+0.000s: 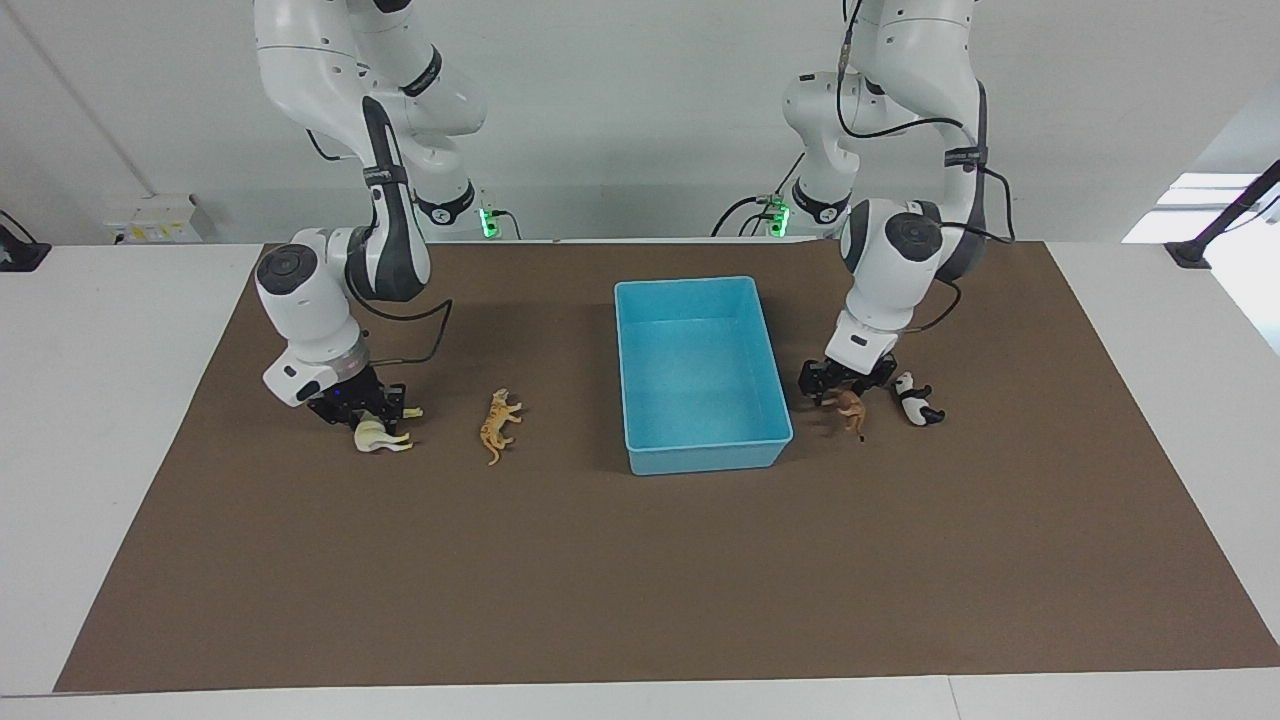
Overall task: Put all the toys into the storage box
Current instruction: 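Grasp the brown horse with the left gripper while the right gripper grasps the cream horse, then drop the brown horse into the box while the right gripper carries the cream horse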
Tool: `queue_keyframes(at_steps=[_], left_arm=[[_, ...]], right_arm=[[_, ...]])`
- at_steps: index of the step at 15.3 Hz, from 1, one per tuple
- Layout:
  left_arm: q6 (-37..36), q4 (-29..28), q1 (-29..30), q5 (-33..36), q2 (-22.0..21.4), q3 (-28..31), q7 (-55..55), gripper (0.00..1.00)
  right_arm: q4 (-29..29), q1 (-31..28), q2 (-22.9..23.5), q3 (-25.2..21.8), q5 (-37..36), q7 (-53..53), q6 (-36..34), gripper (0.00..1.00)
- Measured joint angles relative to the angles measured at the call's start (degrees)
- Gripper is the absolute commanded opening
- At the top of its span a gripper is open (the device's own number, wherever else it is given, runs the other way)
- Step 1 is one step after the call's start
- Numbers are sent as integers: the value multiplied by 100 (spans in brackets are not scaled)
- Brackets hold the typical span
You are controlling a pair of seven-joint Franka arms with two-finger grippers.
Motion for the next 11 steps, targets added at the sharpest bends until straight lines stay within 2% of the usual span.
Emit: queue_keyframes(at_steps=[3,5,8,10,11], left_arm=[[-1604,1524,92,-331,4,2,-56,17],[-1978,2001,30,-563,7,-110,-473,17],[-1635,1962,-636,-602,85,-280,-1647,20],[-1127,1646,-1164,-602,119,-310,-2243,35],[-909,1430,-1334,-602,118,-315,-2436,36]], right_arm=[[8,0,0,1,0,0,-21,0],[134,-1,-2,-4,0,0,-352,0],[844,-3,-98,-7,0,-1,-1501,0],[1468,1,-274,-7,0,-1,-2424,0],[1757,11,-375,-3,0,-1,-2850,0]])
